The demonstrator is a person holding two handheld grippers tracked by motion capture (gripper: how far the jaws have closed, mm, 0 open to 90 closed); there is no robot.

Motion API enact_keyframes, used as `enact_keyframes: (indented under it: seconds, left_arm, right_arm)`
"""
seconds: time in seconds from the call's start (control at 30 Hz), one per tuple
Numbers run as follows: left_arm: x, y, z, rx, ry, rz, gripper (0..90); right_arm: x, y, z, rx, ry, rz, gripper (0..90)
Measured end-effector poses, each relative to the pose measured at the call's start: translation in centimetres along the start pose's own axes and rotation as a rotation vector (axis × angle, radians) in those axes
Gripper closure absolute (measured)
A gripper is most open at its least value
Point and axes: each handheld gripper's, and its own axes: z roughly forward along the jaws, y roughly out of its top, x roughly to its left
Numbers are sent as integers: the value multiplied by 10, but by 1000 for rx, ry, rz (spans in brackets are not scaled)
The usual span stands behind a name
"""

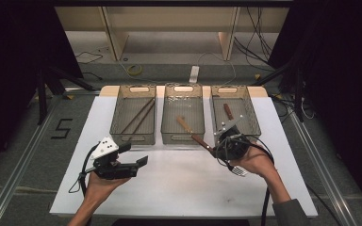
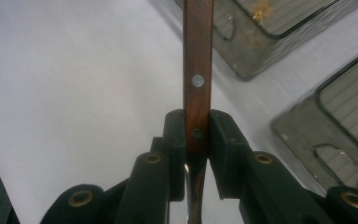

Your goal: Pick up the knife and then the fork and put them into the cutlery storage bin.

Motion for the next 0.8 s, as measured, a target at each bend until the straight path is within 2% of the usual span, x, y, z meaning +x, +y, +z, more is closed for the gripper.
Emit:
enact_keyframes:
  seconds: [0.13,0.3,0.5,0.8]
  left_arm:
    - [0,0,0,-4,-1,-7,168]
    - [0,0,0,-4,-2,-8,168]
    - [0,0,0,-5,-2,-10,168]
    - [0,0,-1,-9,-10,-14,168]
  right_arm:
    - [-8,4,-7,-34,-46,25,779]
    - [-22,11,-20,-78,-80,53,779]
    - [-43,19,-31,-105,-117,92,778]
    - [-68,26,-36,-128,-167,151,778]
